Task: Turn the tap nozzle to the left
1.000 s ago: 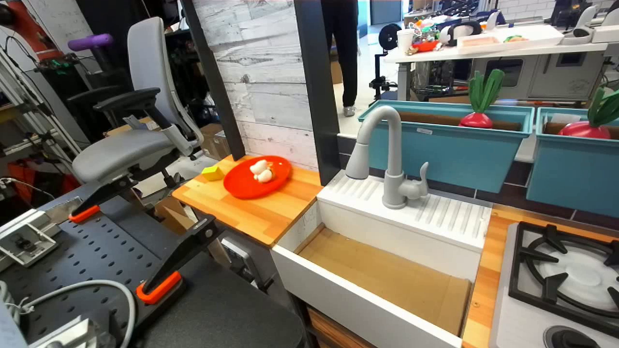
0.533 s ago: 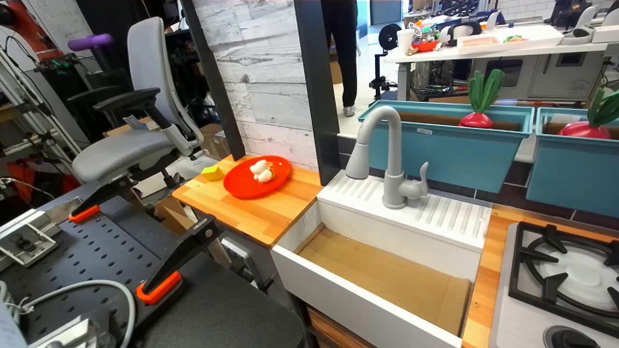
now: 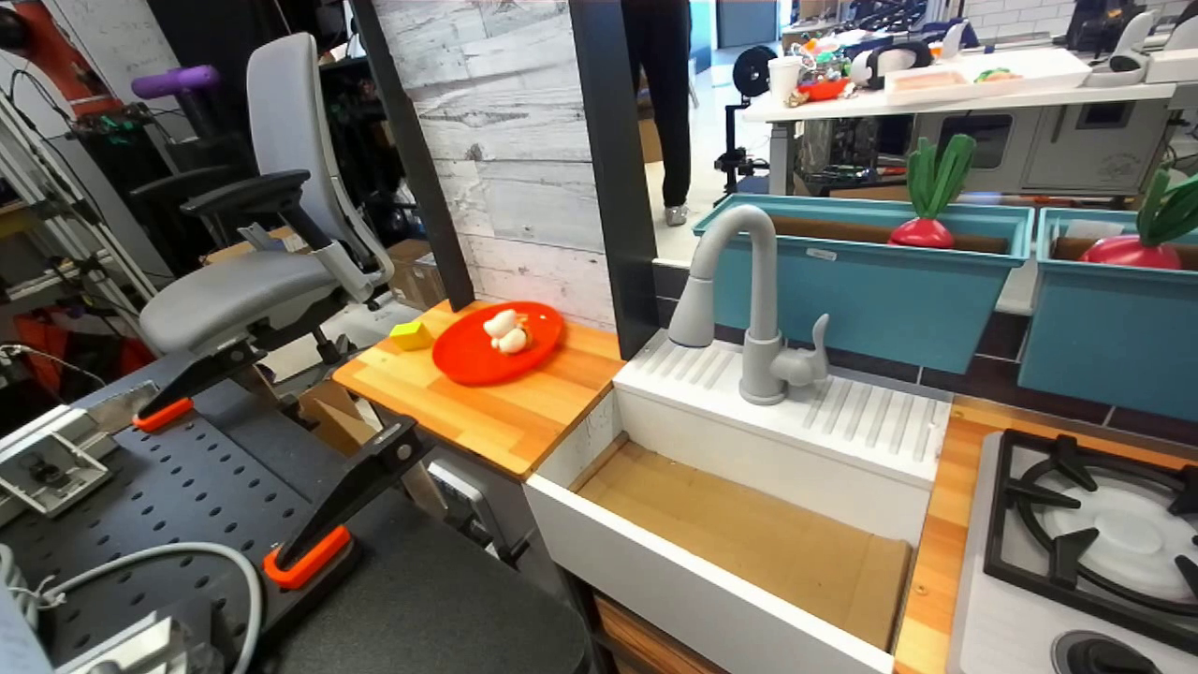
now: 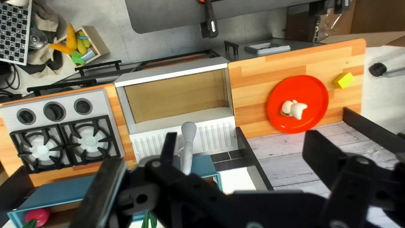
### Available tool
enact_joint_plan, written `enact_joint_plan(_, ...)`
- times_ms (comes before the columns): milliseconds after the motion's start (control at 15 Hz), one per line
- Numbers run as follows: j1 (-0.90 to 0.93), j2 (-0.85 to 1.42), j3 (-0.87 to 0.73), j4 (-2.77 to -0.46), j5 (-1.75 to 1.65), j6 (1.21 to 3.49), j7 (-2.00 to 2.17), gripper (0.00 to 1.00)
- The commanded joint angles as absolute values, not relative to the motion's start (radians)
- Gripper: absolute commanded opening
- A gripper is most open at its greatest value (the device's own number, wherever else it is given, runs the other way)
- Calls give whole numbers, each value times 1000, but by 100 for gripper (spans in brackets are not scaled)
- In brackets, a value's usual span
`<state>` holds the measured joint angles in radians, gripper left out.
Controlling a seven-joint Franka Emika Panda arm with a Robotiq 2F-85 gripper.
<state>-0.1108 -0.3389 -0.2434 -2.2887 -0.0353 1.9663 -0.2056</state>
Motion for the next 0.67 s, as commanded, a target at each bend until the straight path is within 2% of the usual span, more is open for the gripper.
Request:
enact_joint_plan(0,-118,-135,-249,-2215,-1,2051,-249,100)
enact_joint_plan(600,-189,275,-213,-2031,56,2183,-277,100)
